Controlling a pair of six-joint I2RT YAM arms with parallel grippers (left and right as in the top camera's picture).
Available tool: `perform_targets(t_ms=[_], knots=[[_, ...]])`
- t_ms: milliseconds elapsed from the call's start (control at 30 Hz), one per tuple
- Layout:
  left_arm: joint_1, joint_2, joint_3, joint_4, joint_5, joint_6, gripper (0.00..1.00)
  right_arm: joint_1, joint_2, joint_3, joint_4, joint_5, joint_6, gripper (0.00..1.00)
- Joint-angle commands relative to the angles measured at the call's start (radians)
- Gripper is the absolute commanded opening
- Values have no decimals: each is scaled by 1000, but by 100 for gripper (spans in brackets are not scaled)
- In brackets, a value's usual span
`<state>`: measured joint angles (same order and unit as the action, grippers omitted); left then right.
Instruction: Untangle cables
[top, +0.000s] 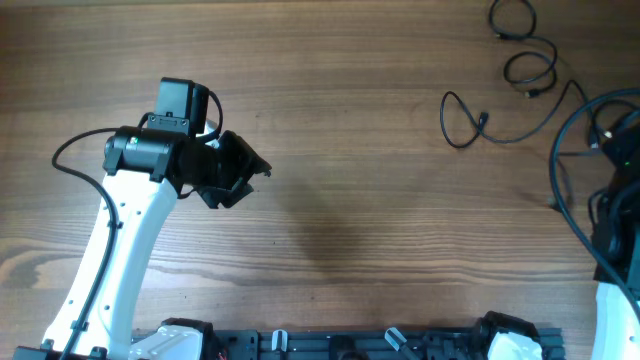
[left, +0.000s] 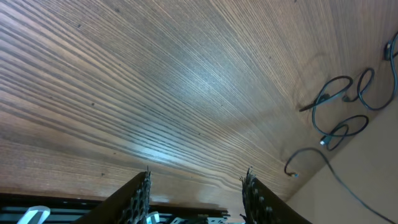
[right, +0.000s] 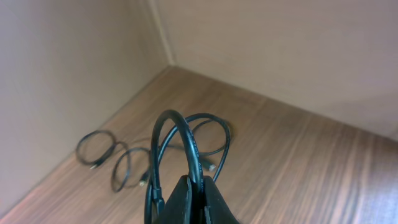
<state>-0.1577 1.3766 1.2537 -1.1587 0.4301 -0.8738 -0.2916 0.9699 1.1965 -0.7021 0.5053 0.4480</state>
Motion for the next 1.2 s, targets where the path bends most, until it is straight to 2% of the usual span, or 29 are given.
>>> perform_targets(t_ms=[0,133,267,367,500,600,767,933,1000,1033,1067,1100,1133,1167], knots=[[-5,-2,8,5,-18,6,50,-75,44,15,23,61,-38,4],[-5,-2,8,5,-18,6,50,-119,108,15,95,134,-134,4],[-5,-2,8,5,-18,6,50,-122,219,12,22,134,-122,4],[-5,-2,8,6,-21,6,50,-122,322,12,-121,104,45,4],[-5,-2,8,8,-21,6,51,-122,373,5,-208,-177,68,4],[-5,-2,8,11,-21,6,51,-121,373,-17,-225,-533,-46,4],[-5,-2,8,21,-21,6,51,-121,373,-100,-278,-605,31,4],[-5,-2,8,29,-21,6,52,-121,373,-316,-135,-722,31,4],[-5,-2,8,29,-21,6,52,-121,373,-411,-90,-732,94,4],[-5,-2,8,29,-21,6,52,-121,373,-423,-83,-731,98,18],[-5,-2,8,29,-21,6,52,-121,373,-425,-84,-732,98,48],[-5,-2,8,29,-21,6,52,-121,373,-424,-86,-732,98,90],[-5,-2,8,29,-21,6,52,-121,373,-422,-95,-732,98,100],[-5,-2,8,29,-21,6,52,-121,373,-412,-104,-731,96,100]])
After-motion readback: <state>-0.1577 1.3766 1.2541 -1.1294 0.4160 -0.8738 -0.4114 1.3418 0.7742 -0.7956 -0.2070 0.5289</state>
